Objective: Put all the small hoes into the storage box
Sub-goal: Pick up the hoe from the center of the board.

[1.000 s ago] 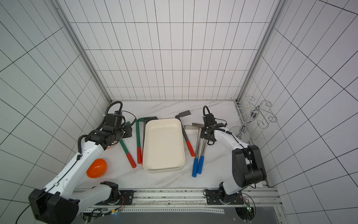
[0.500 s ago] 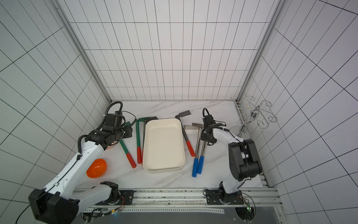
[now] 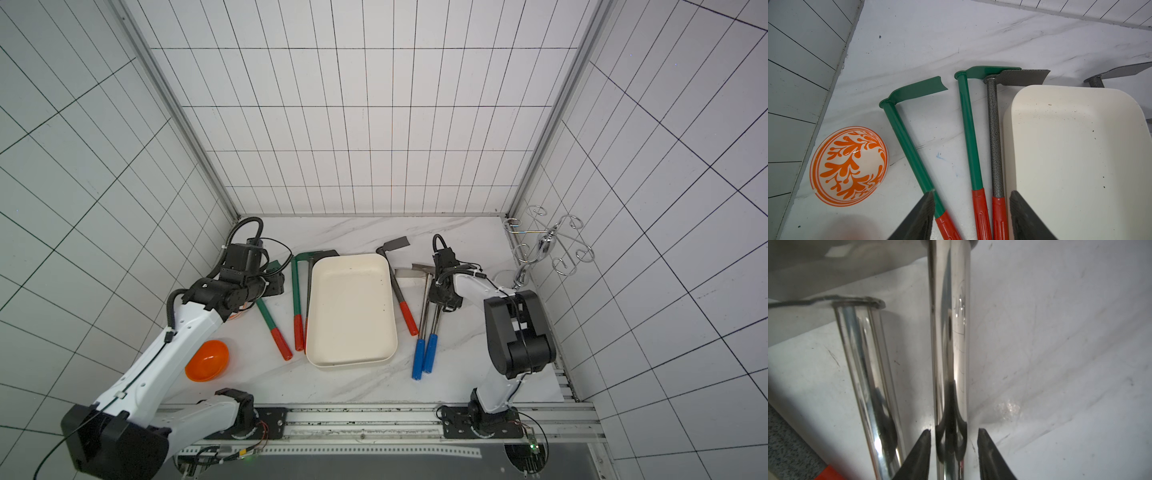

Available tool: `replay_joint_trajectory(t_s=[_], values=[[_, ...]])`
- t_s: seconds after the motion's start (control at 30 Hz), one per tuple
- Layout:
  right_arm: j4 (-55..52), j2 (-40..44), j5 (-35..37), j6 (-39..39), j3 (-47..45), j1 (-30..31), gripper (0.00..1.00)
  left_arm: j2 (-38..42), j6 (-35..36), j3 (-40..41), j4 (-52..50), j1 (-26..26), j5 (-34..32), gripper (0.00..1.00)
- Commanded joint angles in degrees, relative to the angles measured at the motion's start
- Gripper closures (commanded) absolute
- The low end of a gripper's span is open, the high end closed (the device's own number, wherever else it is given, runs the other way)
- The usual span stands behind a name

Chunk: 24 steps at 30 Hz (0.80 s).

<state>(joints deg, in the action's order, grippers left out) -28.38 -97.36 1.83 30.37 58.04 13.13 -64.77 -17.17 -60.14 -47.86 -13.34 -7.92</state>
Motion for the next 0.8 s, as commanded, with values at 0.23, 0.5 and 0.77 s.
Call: replay_joint_trajectory(t_s=[0.23,0.5,0.77], values=[[1.1,-1.8,0.0,1.2,0.2,-0.4,0.67,0.5,-0.8,-0.3,-0.6,0.0,-0.1,0.40],[1.2,-2.1,0.8,0.8,0.1,-0.7,0.79,0.3,-0.5,-0.6,-0.4,-0.1,-0.1,0.40],[0.5,-0.9,1.8,0.2,0.1,-1.1,0.88,0.0,-0.5,-1.1,-0.4,0.0,0.1,0.40]])
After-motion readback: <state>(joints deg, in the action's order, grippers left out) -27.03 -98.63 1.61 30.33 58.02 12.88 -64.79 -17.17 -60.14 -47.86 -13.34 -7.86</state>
